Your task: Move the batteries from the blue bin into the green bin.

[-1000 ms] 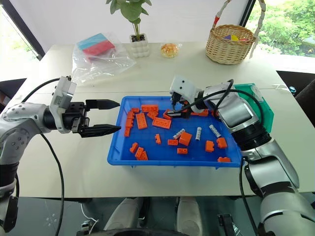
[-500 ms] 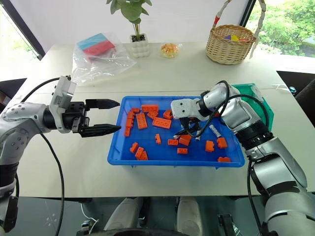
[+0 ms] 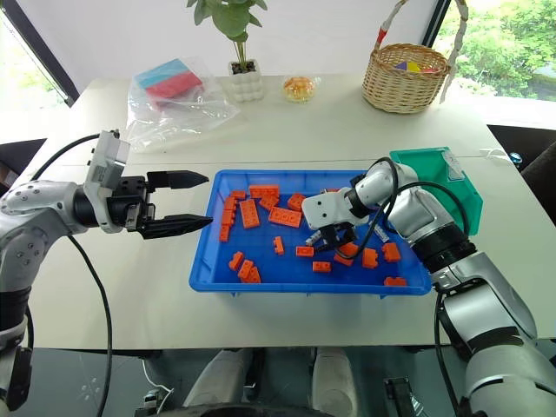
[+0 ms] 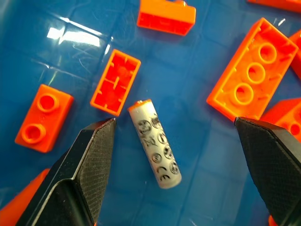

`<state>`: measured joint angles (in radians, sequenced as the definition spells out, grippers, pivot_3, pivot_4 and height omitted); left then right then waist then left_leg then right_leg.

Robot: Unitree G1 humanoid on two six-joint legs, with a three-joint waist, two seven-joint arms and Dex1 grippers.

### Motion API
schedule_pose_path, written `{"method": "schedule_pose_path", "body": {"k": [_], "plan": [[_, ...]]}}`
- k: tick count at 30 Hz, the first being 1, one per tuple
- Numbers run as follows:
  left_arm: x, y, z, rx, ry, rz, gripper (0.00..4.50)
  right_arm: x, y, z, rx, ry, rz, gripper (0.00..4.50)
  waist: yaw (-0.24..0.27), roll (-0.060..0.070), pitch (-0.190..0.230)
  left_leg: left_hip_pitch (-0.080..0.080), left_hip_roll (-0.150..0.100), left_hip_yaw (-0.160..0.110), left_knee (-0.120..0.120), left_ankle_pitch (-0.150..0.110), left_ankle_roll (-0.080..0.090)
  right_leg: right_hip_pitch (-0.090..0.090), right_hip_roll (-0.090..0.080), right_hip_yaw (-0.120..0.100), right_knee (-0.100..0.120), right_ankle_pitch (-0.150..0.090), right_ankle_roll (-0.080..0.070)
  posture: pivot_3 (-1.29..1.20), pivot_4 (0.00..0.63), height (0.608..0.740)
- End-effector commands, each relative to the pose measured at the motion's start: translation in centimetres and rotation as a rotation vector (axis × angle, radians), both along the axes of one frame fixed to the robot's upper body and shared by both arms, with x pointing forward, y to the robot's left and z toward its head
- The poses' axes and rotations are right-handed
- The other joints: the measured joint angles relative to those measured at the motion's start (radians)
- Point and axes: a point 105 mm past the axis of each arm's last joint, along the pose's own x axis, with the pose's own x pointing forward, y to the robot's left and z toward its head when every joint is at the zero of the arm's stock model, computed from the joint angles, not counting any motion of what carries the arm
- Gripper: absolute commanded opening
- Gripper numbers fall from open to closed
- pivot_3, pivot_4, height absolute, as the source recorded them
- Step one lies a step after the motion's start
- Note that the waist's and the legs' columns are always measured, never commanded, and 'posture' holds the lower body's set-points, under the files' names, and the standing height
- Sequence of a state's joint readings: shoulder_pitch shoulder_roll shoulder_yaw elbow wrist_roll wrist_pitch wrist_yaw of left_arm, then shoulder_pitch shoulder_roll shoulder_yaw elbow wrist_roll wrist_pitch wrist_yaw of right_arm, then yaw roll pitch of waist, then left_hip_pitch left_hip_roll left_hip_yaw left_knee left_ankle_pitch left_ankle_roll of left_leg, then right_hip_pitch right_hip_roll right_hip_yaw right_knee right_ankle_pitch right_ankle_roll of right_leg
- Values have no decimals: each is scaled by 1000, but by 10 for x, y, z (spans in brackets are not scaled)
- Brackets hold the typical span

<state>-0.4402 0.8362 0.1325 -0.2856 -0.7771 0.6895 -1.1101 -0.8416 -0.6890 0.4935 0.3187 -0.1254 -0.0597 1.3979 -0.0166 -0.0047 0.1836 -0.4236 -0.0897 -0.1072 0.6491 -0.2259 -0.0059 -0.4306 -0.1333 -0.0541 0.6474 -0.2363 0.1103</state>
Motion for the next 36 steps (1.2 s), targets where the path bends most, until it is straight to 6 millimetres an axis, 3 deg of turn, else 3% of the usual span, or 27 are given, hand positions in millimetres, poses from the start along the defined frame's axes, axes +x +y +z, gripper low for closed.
{"method": "schedule_pose_path", "body": {"k": [1, 5, 8, 11, 15, 18, 22, 23, 25, 28, 31, 35, 36], "plan": [[-2, -2, 12, -14, -54, -13, 4500, 3, -2, 1, 5, -5, -11, 3339, 0, 0, 0, 0, 0, 0, 0, 0, 0, 0, 0, 0, 0, 0, 0, 0, 150, 702], [-2, -1, 13, -15, -57, -11, 4500, 6, -5, -2, 8, 6, -35, 1239, 0, 0, 0, 1, 0, 0, 0, 0, 0, 1, 0, 0, 0, 0, 0, 0, 150, 702], [-2, -1, 13, -14, -59, -10, 4500, 4, -5, 1, 22, 22, -44, 31, 0, 0, 0, 2, 0, 0, 0, 0, 0, 1, 0, 0, 0, 0, 0, 0, 150, 702], [-1, -1, 13, -12, -59, -12, 4500, 5, 1, 11, 80, 32, -68, 31, 1, 0, 0, 2, 0, 0, 0, 0, 0, 2, 0, 0, 0, 0, 0, 0, 150, 702], [-1, -2, 13, -10, -56, -22, 4500, 13, 12, 53, 272, 3, -175, 31, 0, 0, 0, 2, 0, 0, 0, 0, 0, 1, 0, 0, 0, 0, 0, 0, 150, 702], [-3, -2, 12, -6, -51, -31, 4500, 11, 0, 88, 399, -32, -295, 31, 5, 0, 0, 1, 0, 0, 0, 0, 0, 1, 0, 0, 0, 0, 0, 0, 150, 702], [-4, -4, 10, -9, -39, -48, 4500, 5, -63, 122, 491, -138, -586, 31, 27, 0, 0, -1, -1, -1, 0, 0, 0, 0, -1, 0, 0, 0, 0, 0, 150, 702], [-4, -5, 10, -10, -37, -51, 4500, 4, -74, 124, 492, -160, -633, 31, 32, 0, 0, -1, -1, -1, 0, 0, 0, 0, -1, 0, -1, 0, 0, 0, 150, 702], [-6, -6, 9, -11, -31, -63, 4500, 3, -123, 129, 495, -224, -853, 31, 31, 0, 0, -1, -1, 0, 0, 0, 0, 0, -1, 0, -2, 0, 0, 0, 150, 702], [-5, -7, 7, -12, -24, -71, 4500, -8, -177, 127, 466, -289, -1056, 31, 30, 0, 0, -2, -1, 0, 0, 0, 0, 0, -1, 0, -2, 0, 0, 0, 150, 702], [-2, -8, 6, -13, -20, -79, 4500, -18, -207, 121, 472, -303, -1163, 31, 23, 0, 1, -1, 0, 1, 0, 0, 1, 0, -1, 0, -2, 0, 0, 0, 150, 702], [2, -10, 7, -18, -23, -86, 4500, -21, -215, 105, 496, -264, -1232, 31, 4, 1, 1, 0, 1, 4, 0, 0, 1, 0, -1, 2, -1, 0, 0, 0, 150, 702], [3, -11, 8, -19, -24, -88, 4500, -21, -215, 100, 505, -249, -1244, 536, 2, 1, 1, 0, 1, 4, 0, 0, 1, 0, -1, 1, -1, 0, 0, 0, 150, 702]]}}
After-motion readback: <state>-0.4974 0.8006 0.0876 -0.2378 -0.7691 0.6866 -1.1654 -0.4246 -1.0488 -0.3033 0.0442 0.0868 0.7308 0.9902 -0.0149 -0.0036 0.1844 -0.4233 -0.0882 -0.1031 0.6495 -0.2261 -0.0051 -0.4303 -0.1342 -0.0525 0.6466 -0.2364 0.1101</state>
